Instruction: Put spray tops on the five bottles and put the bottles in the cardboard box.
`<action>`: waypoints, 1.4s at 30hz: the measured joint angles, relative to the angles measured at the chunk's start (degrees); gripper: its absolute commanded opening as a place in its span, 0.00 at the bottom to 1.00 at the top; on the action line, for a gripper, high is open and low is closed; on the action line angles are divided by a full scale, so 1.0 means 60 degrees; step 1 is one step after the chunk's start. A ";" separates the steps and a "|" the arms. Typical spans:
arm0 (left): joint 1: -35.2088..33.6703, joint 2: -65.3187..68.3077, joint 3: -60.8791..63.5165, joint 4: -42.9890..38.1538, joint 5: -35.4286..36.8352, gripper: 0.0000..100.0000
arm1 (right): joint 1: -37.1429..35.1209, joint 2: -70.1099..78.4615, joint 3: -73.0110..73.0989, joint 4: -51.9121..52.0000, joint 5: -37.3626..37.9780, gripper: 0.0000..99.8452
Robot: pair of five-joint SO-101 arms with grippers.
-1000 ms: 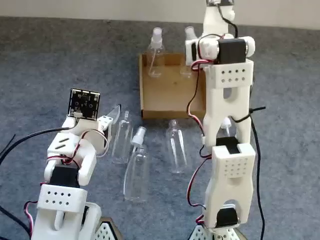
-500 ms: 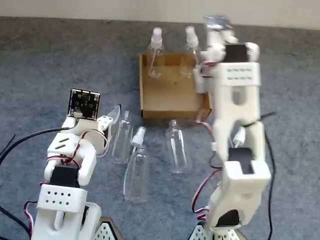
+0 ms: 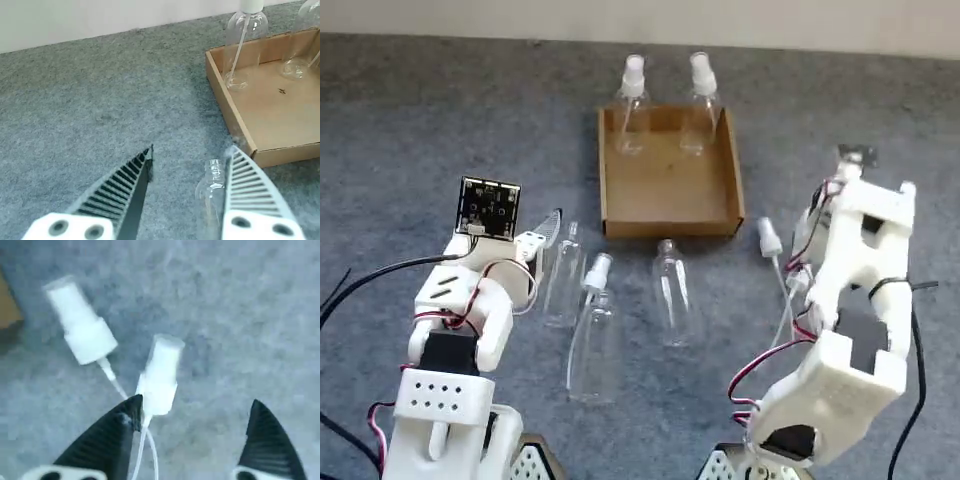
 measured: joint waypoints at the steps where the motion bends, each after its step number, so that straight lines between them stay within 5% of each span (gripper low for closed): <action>1: 0.0000 0.0000 0.0000 0.0000 0.0000 0.21 | -0.0015 0.0000 0.0381 -0.0220 0.0000 0.27; 14: 0.0000 0.0000 0.0000 0.0000 0.0000 0.21 | 0.0484 -0.0484 0.1758 -0.1788 0.0059 0.05; 21: -0.0088 0.0000 0.0000 0.0000 0.0000 0.21 | -0.0366 -0.2007 0.0029 0.0322 0.0073 0.04; 26: -0.1201 0.0029 -0.0396 0.0352 0.0000 0.21 | -0.2462 -0.3604 -0.1128 0.2110 -0.0542 0.04; 31: -0.3106 0.0029 -0.1407 0.1802 -0.0381 0.21 | -0.5934 -0.4147 -0.1568 0.2505 -0.1641 0.04; 37: -0.4806 0.1861 -0.3223 0.3165 -0.1524 0.21 | -1.0154 -0.2447 -0.2549 0.0337 -0.2725 0.04; 42: -0.5788 0.4586 -0.5143 0.3868 -0.1963 0.21 | -1.1179 0.0249 -0.4586 -0.0894 -0.3590 0.04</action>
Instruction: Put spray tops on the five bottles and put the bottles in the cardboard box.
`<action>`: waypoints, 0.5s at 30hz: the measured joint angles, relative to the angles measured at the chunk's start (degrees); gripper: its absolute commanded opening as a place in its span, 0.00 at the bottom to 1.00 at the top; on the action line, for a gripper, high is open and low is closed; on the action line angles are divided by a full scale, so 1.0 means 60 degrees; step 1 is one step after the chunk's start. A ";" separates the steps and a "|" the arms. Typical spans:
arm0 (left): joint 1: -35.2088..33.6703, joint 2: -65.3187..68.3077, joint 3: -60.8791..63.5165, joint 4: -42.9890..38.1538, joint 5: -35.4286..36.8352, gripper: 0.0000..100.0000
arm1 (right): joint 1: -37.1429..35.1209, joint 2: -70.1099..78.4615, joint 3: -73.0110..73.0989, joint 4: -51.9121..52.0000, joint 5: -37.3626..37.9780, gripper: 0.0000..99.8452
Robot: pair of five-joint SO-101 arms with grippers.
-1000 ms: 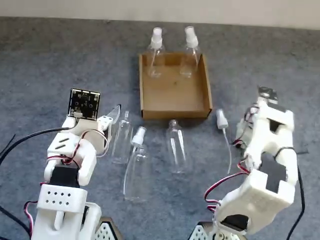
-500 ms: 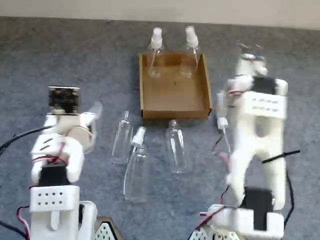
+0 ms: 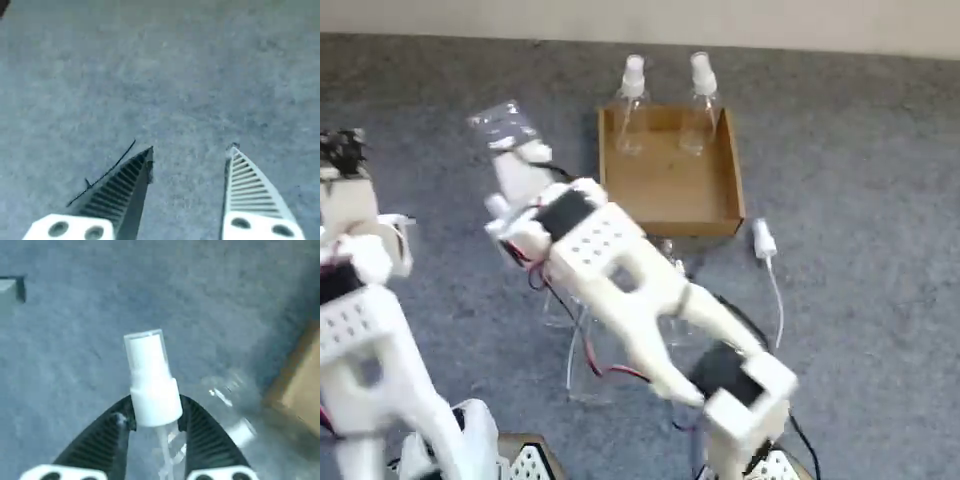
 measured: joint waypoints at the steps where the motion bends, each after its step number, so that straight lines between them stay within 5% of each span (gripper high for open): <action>1: -0.0117 0.0542 -0.0337 0.0088 -0.0015 0.21 | 0.0000 0.0571 -0.0513 -0.0044 -0.0190 0.04; 8: -0.0190 0.2828 -0.1524 0.0220 -0.0015 0.21 | -0.0205 0.4103 -0.4176 0.0396 -0.0689 0.12; 15: -0.0190 0.3004 -0.1553 0.0220 -0.0015 0.21 | -0.0220 0.5421 -0.7751 0.3077 -0.0703 0.26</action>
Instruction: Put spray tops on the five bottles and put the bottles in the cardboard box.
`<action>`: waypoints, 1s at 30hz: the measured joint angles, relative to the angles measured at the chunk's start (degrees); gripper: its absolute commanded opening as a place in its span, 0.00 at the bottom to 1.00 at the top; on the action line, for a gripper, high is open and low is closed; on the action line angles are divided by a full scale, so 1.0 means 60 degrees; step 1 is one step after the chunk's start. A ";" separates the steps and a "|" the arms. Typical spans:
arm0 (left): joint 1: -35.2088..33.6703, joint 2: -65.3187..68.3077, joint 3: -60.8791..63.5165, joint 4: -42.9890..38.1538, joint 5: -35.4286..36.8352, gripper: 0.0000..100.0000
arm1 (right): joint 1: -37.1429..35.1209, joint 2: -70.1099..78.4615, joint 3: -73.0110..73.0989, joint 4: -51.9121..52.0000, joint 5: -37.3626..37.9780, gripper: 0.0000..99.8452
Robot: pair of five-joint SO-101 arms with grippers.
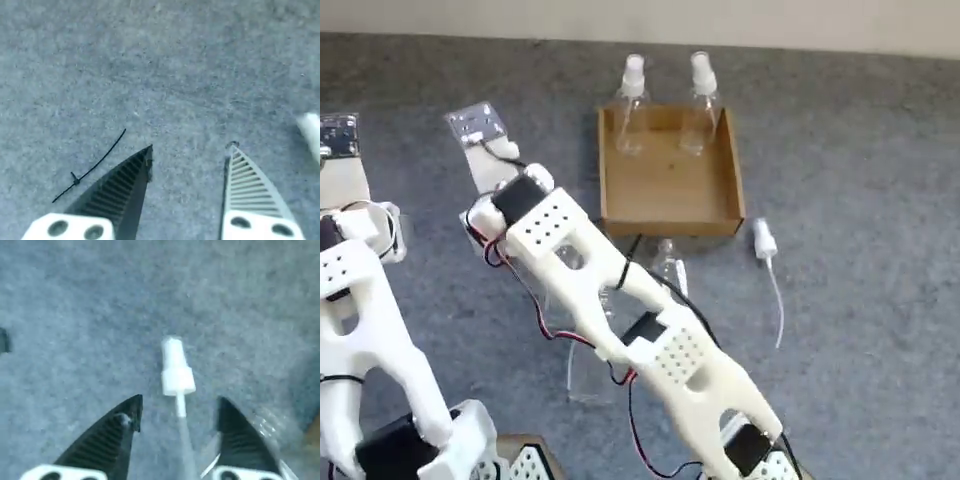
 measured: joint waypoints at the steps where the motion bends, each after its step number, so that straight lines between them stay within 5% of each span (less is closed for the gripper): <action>1: 0.0000 0.0015 0.0000 0.0000 0.0000 0.21 | 0.0000 0.0029 -0.0586 0.0513 0.0000 0.26; 6: 0.0220 0.0015 0.0000 0.0147 0.0000 0.21 | 0.0322 0.0015 -0.3033 0.2432 0.1040 0.19; 10: 0.0762 0.0015 0.0000 0.0762 0.0000 0.21 | 0.1348 -0.0410 -0.2330 0.2505 0.1714 0.16; 21: 0.1978 0.0029 0.0000 0.1377 0.0396 0.21 | 0.4908 -0.8249 0.7311 0.2462 0.4586 0.25; 30: 0.2564 0.2462 -0.0278 0.0835 0.1626 0.21 | 0.9685 -1.1429 1.4608 -0.1231 0.6418 0.25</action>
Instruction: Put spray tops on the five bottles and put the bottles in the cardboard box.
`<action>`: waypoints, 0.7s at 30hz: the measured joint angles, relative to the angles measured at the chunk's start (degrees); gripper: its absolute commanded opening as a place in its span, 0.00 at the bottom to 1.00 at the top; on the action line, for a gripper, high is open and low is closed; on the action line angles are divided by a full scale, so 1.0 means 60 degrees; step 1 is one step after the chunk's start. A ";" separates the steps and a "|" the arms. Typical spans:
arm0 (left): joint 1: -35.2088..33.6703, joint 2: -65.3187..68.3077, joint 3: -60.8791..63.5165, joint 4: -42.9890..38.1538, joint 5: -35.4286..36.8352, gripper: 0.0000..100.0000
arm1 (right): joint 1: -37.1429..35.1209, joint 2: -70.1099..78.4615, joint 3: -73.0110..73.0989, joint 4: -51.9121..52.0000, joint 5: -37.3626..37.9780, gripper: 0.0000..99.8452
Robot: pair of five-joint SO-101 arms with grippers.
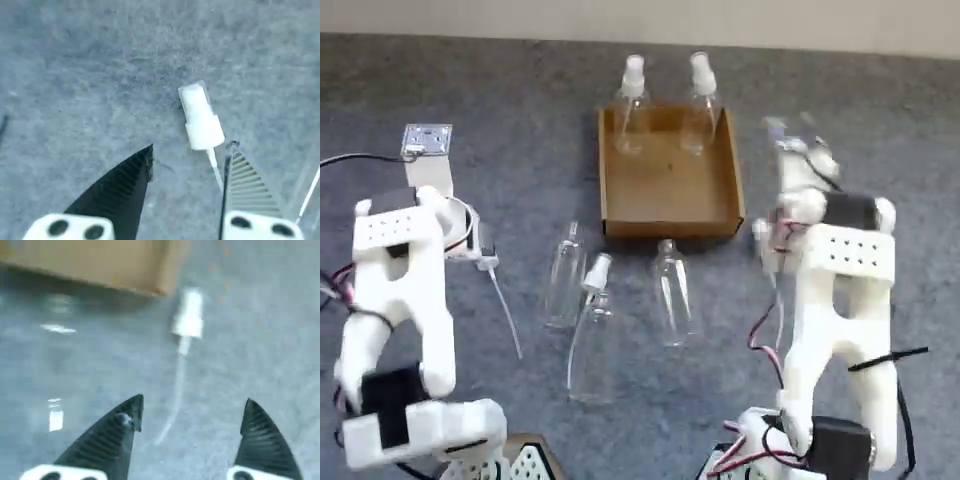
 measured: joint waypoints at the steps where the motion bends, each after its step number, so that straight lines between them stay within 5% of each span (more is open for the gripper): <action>1: 0.0000 0.0308 -0.0117 -0.0044 0.0117 0.21 | 0.0161 0.0015 0.0352 -0.0293 0.0059 0.25; 15: 0.0425 0.2022 -0.0601 -0.0440 0.0425 0.21 | 0.0249 0.1919 0.0718 -0.2198 -0.0498 0.26; 21: 0.0425 0.2799 -0.0601 -0.1363 0.0806 0.12 | 0.0220 0.2022 0.0718 -0.2227 -0.0557 0.26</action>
